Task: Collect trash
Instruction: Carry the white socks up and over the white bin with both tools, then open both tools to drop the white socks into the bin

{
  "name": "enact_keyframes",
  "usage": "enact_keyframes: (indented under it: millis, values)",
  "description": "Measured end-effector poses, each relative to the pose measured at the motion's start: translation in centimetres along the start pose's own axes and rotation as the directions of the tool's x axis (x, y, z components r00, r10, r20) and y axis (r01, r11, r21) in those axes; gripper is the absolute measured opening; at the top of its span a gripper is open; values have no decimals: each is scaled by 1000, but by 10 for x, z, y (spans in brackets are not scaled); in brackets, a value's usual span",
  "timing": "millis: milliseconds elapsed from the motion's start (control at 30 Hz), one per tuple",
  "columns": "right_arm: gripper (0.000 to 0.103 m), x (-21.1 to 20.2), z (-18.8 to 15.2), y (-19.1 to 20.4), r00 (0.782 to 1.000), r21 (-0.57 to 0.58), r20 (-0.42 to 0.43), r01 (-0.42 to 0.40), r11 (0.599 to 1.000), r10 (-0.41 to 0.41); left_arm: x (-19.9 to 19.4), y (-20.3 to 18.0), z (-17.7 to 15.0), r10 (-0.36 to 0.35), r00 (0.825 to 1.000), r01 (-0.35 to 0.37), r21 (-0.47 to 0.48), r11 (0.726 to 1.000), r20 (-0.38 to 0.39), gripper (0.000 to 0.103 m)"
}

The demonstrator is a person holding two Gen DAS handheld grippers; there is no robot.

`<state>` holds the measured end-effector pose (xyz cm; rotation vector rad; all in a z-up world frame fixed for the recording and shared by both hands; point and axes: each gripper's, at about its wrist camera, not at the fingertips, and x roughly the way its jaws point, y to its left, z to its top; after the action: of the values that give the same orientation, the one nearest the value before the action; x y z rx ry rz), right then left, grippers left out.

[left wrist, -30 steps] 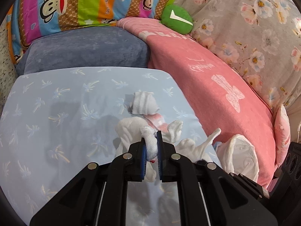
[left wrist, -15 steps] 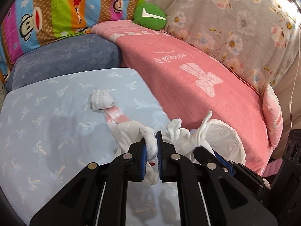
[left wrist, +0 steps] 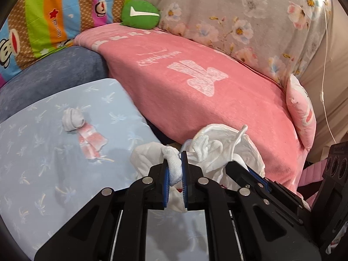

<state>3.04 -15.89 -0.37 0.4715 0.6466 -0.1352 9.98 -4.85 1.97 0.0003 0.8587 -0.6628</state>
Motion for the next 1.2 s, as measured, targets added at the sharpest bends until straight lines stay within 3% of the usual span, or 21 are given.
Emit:
enact_keyframes:
  millis: [600,1000,1067,1200]
  values:
    - [7,-31,5,-105,992,158,54,100,982,-110,40,-82,5,-94,992,102,114,988,-78,9]
    - [7,-37,7,-143,987,204,58,135,970,-150,53,-104,3,-132,986,146,141,979,-101,10]
    - [8,-36,7,-146,987,206,55,136,969,-151,54,-104,2,-127,987,141,144,979,-102,15]
    - [13,-35,7,-146,985,206,59,146,968,-161,50,-103,2,-96,994,103,140,985,-59,60]
